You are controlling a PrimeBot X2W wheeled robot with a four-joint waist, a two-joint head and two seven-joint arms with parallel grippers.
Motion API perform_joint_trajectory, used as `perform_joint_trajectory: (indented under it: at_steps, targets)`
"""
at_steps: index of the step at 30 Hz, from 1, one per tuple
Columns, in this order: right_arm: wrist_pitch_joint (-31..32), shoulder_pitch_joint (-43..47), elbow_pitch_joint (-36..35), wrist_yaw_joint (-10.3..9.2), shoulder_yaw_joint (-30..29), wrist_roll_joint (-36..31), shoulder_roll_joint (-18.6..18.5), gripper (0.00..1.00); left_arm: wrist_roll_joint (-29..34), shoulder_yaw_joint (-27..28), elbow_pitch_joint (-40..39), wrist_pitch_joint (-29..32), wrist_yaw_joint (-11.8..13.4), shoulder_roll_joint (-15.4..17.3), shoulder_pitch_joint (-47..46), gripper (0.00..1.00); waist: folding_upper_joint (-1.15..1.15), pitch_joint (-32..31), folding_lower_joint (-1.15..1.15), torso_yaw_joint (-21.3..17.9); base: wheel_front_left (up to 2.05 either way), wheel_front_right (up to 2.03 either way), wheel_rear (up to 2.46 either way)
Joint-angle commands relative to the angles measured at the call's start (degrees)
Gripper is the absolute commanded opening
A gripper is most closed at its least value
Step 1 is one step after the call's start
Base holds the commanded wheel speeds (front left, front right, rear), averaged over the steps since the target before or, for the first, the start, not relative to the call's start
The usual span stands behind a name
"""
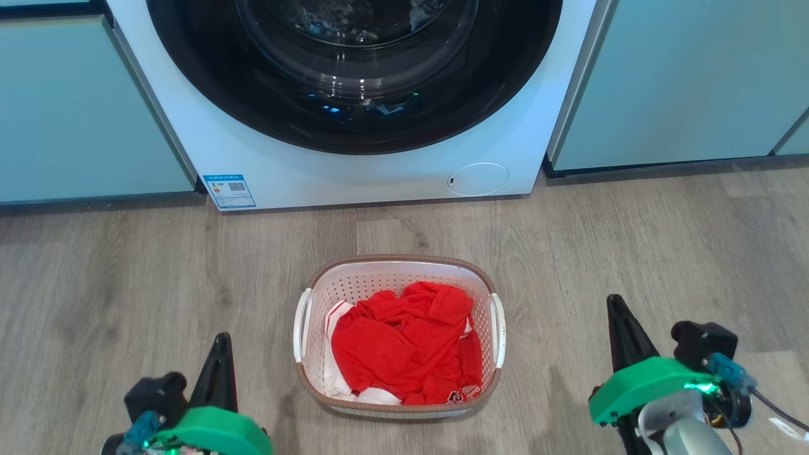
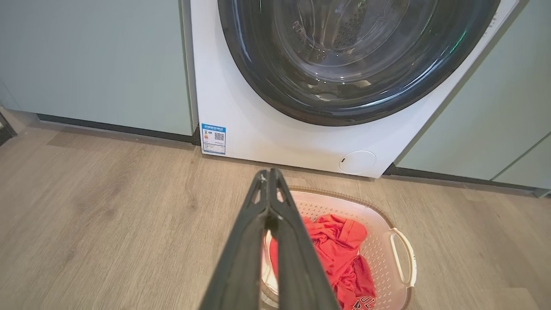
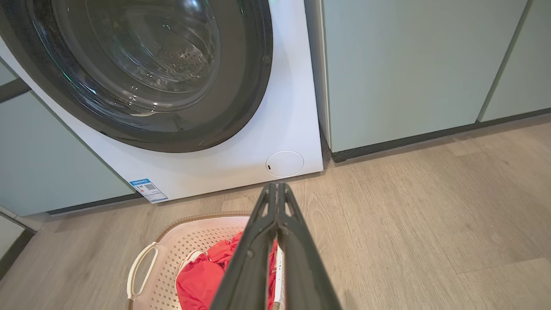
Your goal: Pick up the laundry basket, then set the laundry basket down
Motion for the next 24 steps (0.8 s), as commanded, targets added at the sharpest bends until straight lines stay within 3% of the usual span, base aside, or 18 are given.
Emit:
perform_joint_trajectory:
  at_steps: [1, 24]
  targets:
    - [0.36, -2.1, -1.95, 0.04, -0.44, 1.84, -0.5, 0.0, -1.87, 0.88, -1.52, 0.19, -0.38, 0.39, -2.58, 0.0, 0.0, -0.04, 0.0, 0.0, 0.0, 0.0, 0.0]
    - [3.4, -2.48, -2.2, 0.1, -2.26, 16.27, -0.99, 0.0, -17.22, 2.65, -0.76, 3.42, -2.17, 0.8, -4.59, 0.0, 0.0, -0.57, 0.0, -0.01, 0.0, 0.0, 0.0]
